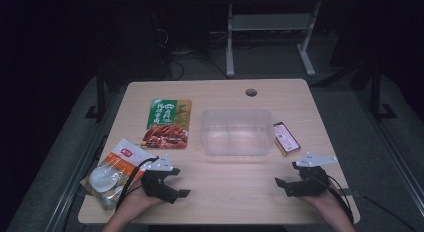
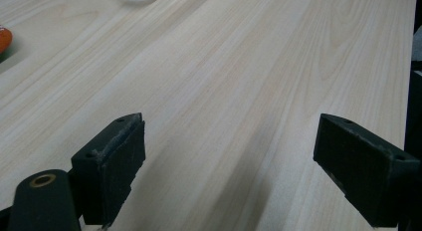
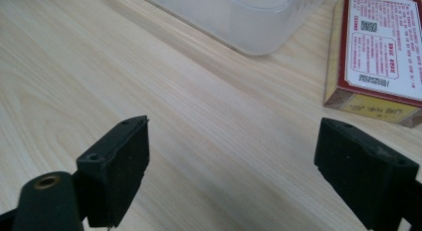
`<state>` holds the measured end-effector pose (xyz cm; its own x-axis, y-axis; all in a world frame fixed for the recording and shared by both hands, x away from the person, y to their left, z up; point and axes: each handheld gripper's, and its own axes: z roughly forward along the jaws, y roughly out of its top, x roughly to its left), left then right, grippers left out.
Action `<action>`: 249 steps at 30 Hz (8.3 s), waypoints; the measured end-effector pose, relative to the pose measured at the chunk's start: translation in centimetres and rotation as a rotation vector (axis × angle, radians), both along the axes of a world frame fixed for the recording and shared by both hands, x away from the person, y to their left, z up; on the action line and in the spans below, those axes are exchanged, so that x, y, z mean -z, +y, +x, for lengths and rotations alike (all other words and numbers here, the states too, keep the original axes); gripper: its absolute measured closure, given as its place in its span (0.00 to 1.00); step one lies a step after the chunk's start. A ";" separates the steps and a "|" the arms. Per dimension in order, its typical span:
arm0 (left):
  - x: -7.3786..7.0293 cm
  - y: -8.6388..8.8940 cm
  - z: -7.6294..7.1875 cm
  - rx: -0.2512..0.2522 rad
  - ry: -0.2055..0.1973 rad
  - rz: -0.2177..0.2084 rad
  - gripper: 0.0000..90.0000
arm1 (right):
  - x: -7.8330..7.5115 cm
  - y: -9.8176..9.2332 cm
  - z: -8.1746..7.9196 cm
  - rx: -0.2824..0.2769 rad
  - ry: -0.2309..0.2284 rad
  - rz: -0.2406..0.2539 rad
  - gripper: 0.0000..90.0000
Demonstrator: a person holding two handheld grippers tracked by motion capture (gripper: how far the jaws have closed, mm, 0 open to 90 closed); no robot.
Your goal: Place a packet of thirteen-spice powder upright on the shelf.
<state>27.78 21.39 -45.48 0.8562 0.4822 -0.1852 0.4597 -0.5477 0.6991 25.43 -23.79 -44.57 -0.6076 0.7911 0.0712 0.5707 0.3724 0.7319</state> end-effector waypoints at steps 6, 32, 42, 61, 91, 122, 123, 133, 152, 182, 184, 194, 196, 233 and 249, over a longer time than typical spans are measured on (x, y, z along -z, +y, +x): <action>0.0 -0.5 0.0 0.008 0.006 0.004 0.14 | 0.1 -0.5 -0.2 0.028 0.008 0.010 0.15; -1.0 -0.2 0.1 0.017 0.011 0.013 0.13 | -1.1 -1.8 8.3 0.197 -0.020 -0.056 0.15; -1.2 0.2 0.6 0.002 -0.036 0.027 0.14 | 0.1 -2.4 10.9 0.211 0.038 -0.073 0.15; -0.5 0.2 0.9 -0.018 -0.004 0.011 0.16 | 2.1 -1.9 11.0 0.205 0.120 -0.120 0.31; -0.6 0.8 0.7 0.018 -0.036 -0.032 0.16 | -0.7 -3.7 7.5 0.257 0.096 -0.088 0.35; -0.7 0.1 0.1 0.047 -0.031 -0.046 0.16 | -1.4 -0.4 -1.9 -0.034 0.082 -0.103 0.35; -0.7 0.1 0.1 0.048 -0.031 -0.046 0.16 | -1.4 0.0 -1.9 -0.061 0.073 -0.100 0.35; -0.6 -0.1 0.0 0.080 -0.028 -0.048 0.16 | -1.3 4.8 -0.3 -0.329 0.026 -0.072 0.35; -0.9 -0.1 -0.1 0.125 -0.045 -0.069 0.16 | 0.3 13.1 4.6 -0.782 -0.010 -0.116 0.35; -1.7 -3.6 2.8 0.346 -0.067 0.024 0.15 | 0.9 12.1 3.3 -0.659 0.041 -0.175 0.20; -1.6 -3.9 2.9 0.356 -0.062 0.032 0.15 | 1.2 12.9 3.5 -0.661 0.037 -0.179 0.20; -1.4 -4.1 2.7 0.366 -0.060 0.039 0.15 | 1.6 14.5 3.9 -0.707 0.038 -0.200 0.34; -1.5 -4.1 2.7 0.366 -0.061 0.031 0.15 | 1.6 14.5 3.8 -0.710 0.037 -0.202 0.35; -2.4 -6.6 3.1 0.495 -0.095 0.032 0.29 | -1.7 13.0 3.6 -0.799 -0.054 -0.077 0.36; -2.4 -6.4 3.1 0.495 -0.072 0.032 0.34 | -1.8 12.9 3.9 -0.786 -0.039 -0.052 0.28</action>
